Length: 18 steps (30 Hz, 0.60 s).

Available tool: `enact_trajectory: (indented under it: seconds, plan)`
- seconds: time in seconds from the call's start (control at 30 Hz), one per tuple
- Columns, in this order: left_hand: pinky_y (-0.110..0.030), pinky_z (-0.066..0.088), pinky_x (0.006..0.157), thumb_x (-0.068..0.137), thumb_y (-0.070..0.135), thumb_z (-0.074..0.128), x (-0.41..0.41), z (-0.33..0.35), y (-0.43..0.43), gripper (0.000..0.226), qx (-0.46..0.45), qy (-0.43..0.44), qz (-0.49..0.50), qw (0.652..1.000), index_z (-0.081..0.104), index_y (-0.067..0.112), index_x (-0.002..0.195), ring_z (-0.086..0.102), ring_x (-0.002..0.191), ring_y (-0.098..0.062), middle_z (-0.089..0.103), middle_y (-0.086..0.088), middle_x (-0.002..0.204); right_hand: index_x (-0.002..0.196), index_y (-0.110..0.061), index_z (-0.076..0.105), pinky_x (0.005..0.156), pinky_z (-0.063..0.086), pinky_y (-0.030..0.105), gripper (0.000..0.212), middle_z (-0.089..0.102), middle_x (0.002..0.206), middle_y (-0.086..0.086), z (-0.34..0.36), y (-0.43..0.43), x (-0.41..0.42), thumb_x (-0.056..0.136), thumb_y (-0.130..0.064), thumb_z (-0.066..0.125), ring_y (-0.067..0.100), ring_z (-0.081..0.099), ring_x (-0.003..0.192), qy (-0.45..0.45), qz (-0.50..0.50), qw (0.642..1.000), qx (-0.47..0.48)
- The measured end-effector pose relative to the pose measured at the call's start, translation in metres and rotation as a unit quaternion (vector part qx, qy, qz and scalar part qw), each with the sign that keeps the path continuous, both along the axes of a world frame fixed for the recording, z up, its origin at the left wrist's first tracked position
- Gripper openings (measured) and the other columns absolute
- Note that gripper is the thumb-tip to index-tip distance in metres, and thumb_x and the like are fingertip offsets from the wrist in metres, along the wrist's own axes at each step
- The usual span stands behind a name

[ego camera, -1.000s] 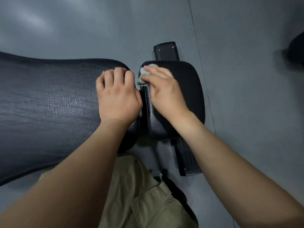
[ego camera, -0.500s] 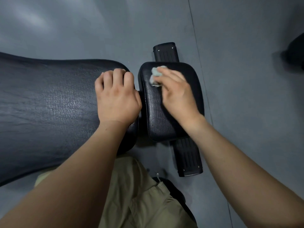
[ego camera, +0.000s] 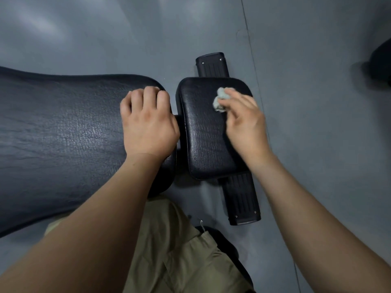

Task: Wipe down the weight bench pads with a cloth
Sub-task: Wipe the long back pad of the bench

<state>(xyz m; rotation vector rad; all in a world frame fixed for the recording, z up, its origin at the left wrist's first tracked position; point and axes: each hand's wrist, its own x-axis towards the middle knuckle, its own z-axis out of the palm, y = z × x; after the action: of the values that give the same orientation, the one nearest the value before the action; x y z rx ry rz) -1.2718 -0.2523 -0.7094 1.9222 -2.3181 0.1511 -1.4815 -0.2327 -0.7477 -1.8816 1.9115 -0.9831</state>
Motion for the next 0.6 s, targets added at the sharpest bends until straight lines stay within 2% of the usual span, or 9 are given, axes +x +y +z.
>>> enact_trajectory:
  seconds: [0.1,0.17,0.27,0.37,0.5,0.6]
  plan:
    - [-0.049,0.033,0.105,0.087,0.019,0.048,0.001,0.000,0.000,0.026,-0.003,-0.003,-0.001,1.000,0.057,0.009,0.110,0.049,0.112,-0.036,0.056,-0.010,0.121,0.105,-0.010,0.075,0.103,0.035,0.011,0.034,0.069,0.128,0.007,-0.006,-0.007,-0.026,0.089,0.008,0.051,0.029,0.062,0.114,0.008,-0.085,0.996,0.015]
    - [-0.048,0.033,0.105,0.087,0.019,0.048,0.000,-0.001,-0.001,0.026,-0.005,-0.001,0.000,1.000,0.057,0.010,0.110,0.048,0.112,-0.036,0.056,-0.010,0.121,0.105,-0.010,0.075,0.102,0.033,0.007,0.038,0.068,0.128,0.009,-0.005,-0.004,-0.019,0.086,0.009,0.049,0.028,0.061,0.113,-0.001,-0.133,0.991,0.021]
    - [-0.049,0.033,0.105,0.087,0.019,0.048,0.000,-0.001,0.000,0.026,-0.009,0.001,0.000,1.000,0.057,0.010,0.109,0.049,0.112,-0.036,0.056,-0.010,0.122,0.098,-0.008,0.074,0.104,0.038,0.016,0.041,0.070,0.121,0.009,-0.002,0.009,0.019,0.078,0.017,0.048,0.027,0.060,0.113,-0.008,-0.103,0.995,-0.010]
    - [-0.049,0.033,0.105,0.086,0.019,0.048,0.000,0.000,-0.001,0.026,-0.008,0.005,0.001,1.000,0.057,0.009,0.108,0.049,0.111,-0.036,0.056,-0.011,0.122,0.102,-0.005,0.075,0.106,0.045,0.028,0.034,0.069,0.125,0.010,-0.001,0.013,0.030,0.085,0.014,0.052,0.028,0.061,0.117,-0.022,-0.019,0.999,-0.016]
    - [-0.050,0.035,0.105,0.086,0.019,0.047,0.000,-0.001,-0.001,0.027,-0.010,0.008,0.002,1.000,0.057,0.009,0.108,0.049,0.111,-0.037,0.057,-0.011,0.121,0.098,-0.009,0.076,0.102,0.042,0.018,0.036,0.071,0.123,0.006,-0.006,-0.013,-0.015,0.086,0.012,0.050,0.024,0.064,0.113,0.000,-0.059,0.998,-0.003]
    - [-0.050,0.034,0.105,0.085,0.020,0.046,0.000,-0.001,-0.001,0.027,-0.007,0.007,0.003,1.000,0.056,0.009,0.108,0.049,0.111,-0.037,0.056,-0.011,0.121,0.098,-0.011,0.075,0.105,0.045,0.020,0.036,0.071,0.124,0.003,-0.010,-0.037,-0.030,0.087,0.005,0.045,0.012,0.063,0.119,-0.079,-0.105,0.990,0.047]
